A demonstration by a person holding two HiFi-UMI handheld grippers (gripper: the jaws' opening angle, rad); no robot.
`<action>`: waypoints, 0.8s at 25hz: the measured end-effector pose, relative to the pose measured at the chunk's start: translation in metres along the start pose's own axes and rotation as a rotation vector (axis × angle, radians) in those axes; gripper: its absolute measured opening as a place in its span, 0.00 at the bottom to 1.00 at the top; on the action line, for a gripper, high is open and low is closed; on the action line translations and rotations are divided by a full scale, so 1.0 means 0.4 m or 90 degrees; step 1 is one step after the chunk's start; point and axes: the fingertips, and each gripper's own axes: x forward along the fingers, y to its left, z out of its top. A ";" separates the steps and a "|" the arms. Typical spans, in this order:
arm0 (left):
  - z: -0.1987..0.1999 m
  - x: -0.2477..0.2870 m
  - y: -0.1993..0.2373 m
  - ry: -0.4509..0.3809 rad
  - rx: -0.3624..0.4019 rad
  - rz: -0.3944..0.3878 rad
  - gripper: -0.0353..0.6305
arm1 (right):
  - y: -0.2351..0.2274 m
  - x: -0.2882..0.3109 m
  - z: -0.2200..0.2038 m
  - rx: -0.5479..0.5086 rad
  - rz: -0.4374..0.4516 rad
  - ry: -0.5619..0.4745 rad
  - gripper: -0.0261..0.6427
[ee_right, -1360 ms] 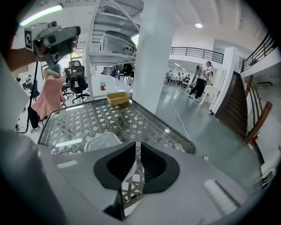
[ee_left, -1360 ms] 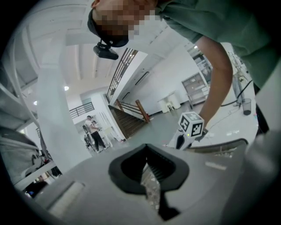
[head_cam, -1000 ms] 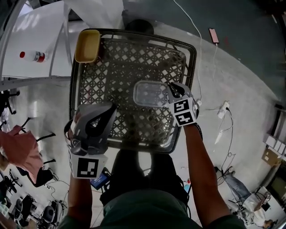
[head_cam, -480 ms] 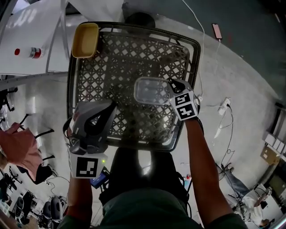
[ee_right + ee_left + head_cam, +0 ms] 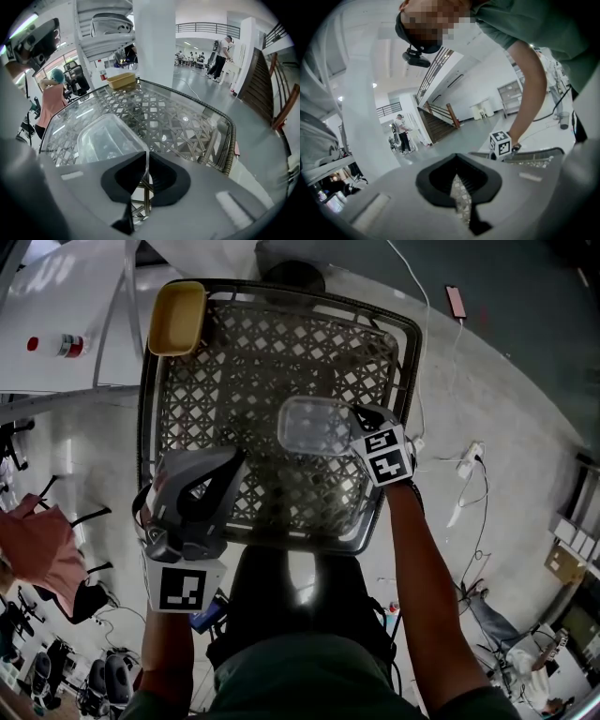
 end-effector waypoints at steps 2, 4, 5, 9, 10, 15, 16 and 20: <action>0.005 -0.003 -0.002 -0.002 0.002 0.001 0.06 | -0.002 -0.001 -0.001 0.000 -0.014 0.001 0.08; 0.010 -0.008 -0.001 -0.003 0.004 0.002 0.06 | -0.007 -0.008 0.004 -0.003 -0.034 -0.006 0.08; 0.013 -0.011 0.000 -0.004 0.005 0.003 0.06 | -0.009 -0.015 0.009 -0.005 -0.045 -0.014 0.08; 0.028 -0.028 0.012 -0.007 0.011 0.010 0.06 | -0.011 -0.049 0.039 -0.021 -0.075 -0.051 0.08; 0.033 -0.033 0.015 -0.008 0.013 0.013 0.06 | -0.007 -0.059 0.045 -0.025 -0.080 -0.056 0.08; 0.065 -0.056 0.029 -0.018 0.022 0.026 0.06 | 0.013 -0.130 0.096 -0.053 -0.107 -0.093 0.08; 0.074 -0.061 0.033 -0.020 0.024 0.029 0.06 | 0.018 -0.146 0.108 -0.058 -0.111 -0.102 0.08; 0.111 -0.085 0.053 -0.024 0.035 0.039 0.06 | 0.041 -0.221 0.164 -0.081 -0.126 -0.140 0.08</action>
